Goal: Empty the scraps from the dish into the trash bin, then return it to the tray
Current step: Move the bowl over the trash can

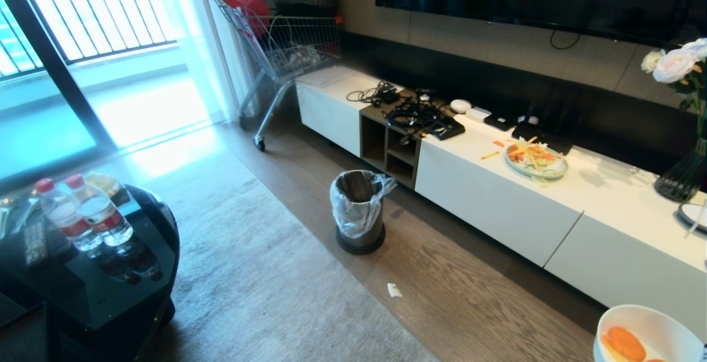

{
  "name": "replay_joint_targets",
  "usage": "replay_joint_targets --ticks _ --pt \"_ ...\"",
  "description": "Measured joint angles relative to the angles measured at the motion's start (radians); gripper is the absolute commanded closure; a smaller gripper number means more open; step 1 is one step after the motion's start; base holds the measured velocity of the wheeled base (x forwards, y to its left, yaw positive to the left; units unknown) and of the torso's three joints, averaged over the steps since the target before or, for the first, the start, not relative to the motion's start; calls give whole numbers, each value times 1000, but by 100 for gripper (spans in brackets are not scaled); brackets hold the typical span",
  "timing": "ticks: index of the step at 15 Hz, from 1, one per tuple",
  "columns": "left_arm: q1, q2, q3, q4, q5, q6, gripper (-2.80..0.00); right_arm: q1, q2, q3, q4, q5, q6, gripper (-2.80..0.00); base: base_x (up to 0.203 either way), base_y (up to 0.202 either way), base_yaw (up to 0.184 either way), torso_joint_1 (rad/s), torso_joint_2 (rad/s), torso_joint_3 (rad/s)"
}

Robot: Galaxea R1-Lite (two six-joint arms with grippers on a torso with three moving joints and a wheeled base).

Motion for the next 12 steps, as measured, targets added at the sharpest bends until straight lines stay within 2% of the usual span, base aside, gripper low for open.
replay_joint_targets --ticks 2,4,12 --pt "0 0 0 0 -1 0 0 0 0 0 0 0 0 0 0 0 0 0 0 0" --pt "0 0 0 0 0 1 0 -1 0 0 2 0 0 0 101 0 0 -6 2 2" --pt "0 0 0 0 -1 1 0 -1 1 0 0 0 0 0 187 0 0 3 3 1"
